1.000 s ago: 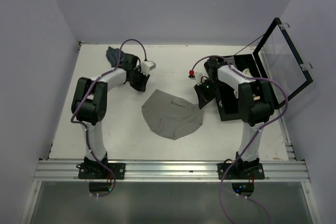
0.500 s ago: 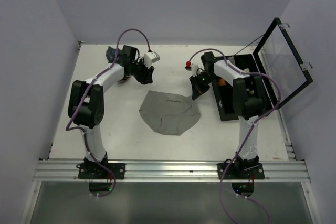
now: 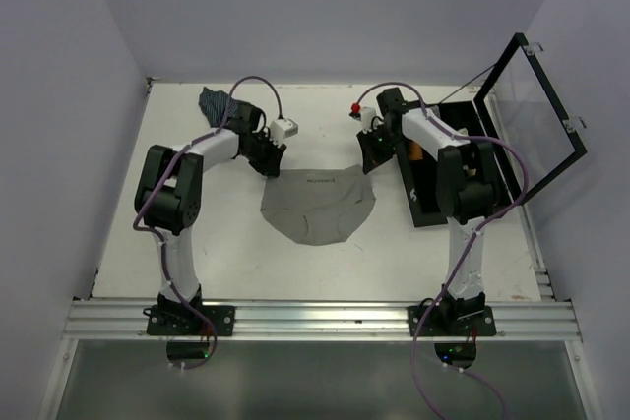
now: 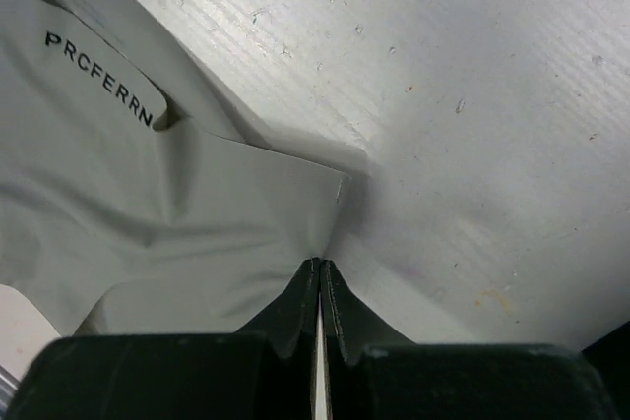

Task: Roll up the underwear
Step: Flatten the underwear

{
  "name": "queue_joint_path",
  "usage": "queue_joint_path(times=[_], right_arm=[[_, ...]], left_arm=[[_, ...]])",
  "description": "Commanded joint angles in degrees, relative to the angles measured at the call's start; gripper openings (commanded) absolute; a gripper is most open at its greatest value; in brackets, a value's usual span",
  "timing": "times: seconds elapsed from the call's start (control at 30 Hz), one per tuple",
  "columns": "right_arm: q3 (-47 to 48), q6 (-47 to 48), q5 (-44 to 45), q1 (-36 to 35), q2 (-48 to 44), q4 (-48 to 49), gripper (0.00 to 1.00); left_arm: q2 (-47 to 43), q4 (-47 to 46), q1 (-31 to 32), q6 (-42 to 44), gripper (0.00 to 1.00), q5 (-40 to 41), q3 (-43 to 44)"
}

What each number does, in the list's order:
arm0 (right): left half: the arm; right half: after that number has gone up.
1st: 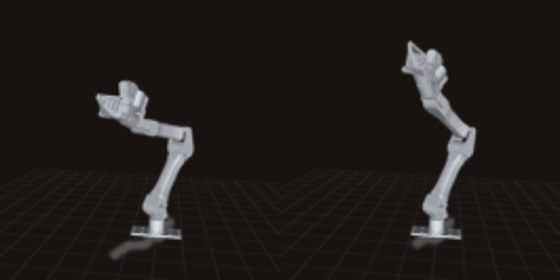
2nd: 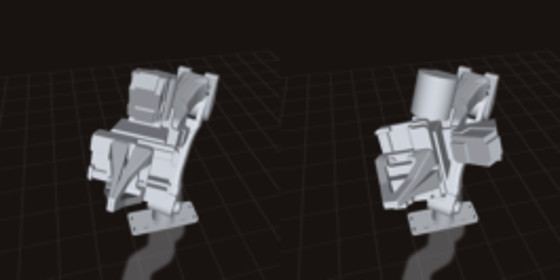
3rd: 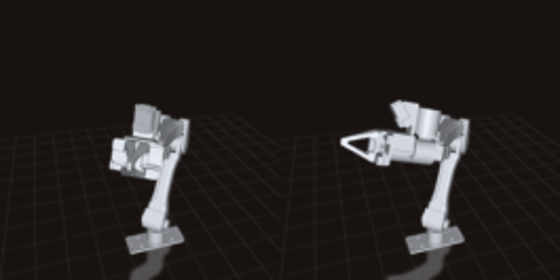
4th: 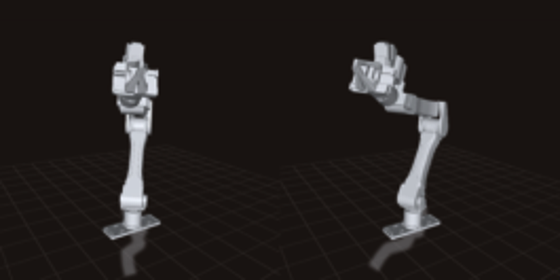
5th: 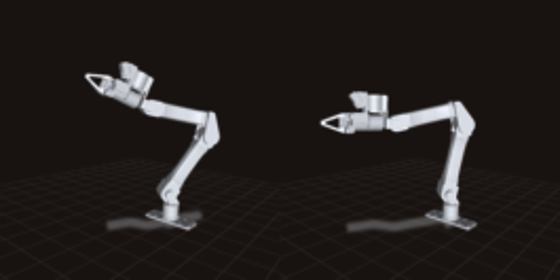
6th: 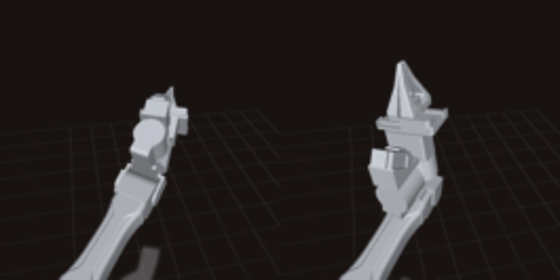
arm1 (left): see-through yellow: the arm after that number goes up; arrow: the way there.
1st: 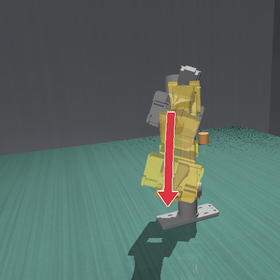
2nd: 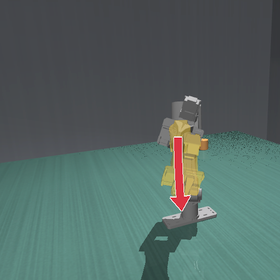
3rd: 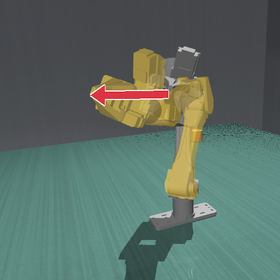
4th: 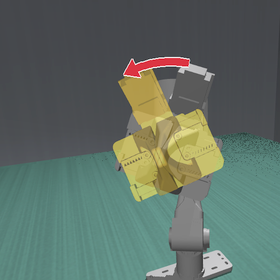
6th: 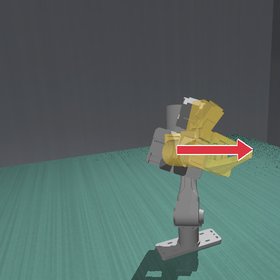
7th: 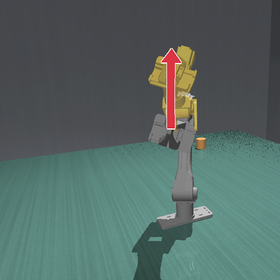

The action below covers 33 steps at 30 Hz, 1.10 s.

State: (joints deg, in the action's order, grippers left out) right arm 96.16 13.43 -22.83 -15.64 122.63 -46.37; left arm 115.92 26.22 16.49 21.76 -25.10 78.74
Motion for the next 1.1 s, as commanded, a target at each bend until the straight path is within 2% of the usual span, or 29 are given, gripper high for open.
queue_joint_path(times=[0.0, 0.1, 0.2, 0.27, 0.33, 0.43, 0.47, 0.57, 0.87, 1.07], right_arm=[[1.8, 0.1, 1.3, 0.2, 0.1, 0.2, 0.06], [1.9, 1.2, 1.4, -0.3, 0.1, -1.1, 0.19], [2.5, 2.2, 2.3, -0.4, -1.1, -1.8, 0.31], [2.5, 2.3, 2.4, -0.4, -3.2, -0.6, 0.31], [1.7, 2.2, 0.9, -0.4, -5.0, 1.8, 0.29], [0.5, 1.6, -5.9, -1.0, -7.8, 4.5, 0.2], [0.8, 1.5, -7.3, -1.5, -7.4, 4.6, 0.15], [2.2, 0.4, -9.7, -4.0, -5.6, 5.2, 0.1], [6.3, -5.3, -12.1, -6.0, 3.3, 12.6, 0.06], [5.9, -6.4, -8.6, -6.1, 7.1, 14.2, 0.03]], left_arm=[[-1.4, 0.2, -3.0, -1.3, 0.27, 4.2, -2.2], [-2.3, 0.2, -3.8, -1.2, 0.31, 4.8, -2.4], [-4.4, -0.9, -4.1, -0.8, 0.39, 3.8, -2.6], [-7.4, -2.5, -4.1, -0.5, 0.44, 1.2, -3.9], [-10.1, -3.4, -4.1, -0.3, 0.47, -1.5, -4.3], [-11.5, -4.1, -4.1, -0.5, 0.48, -5.0, -4.4], [-11.3, -4.0, -4.1, -0.7, 0.48, -5.7, -4.3], [-9.6, -3.5, -4.1, -2.1, 0.48, -7.1, -3.9], [-5.2, -7.1, -4.1, -8.0, 0.47, -6.4, -5.4], [-2.2, -7.9, -5.0, -10.1, 0.47, -3.6, -4.3]])
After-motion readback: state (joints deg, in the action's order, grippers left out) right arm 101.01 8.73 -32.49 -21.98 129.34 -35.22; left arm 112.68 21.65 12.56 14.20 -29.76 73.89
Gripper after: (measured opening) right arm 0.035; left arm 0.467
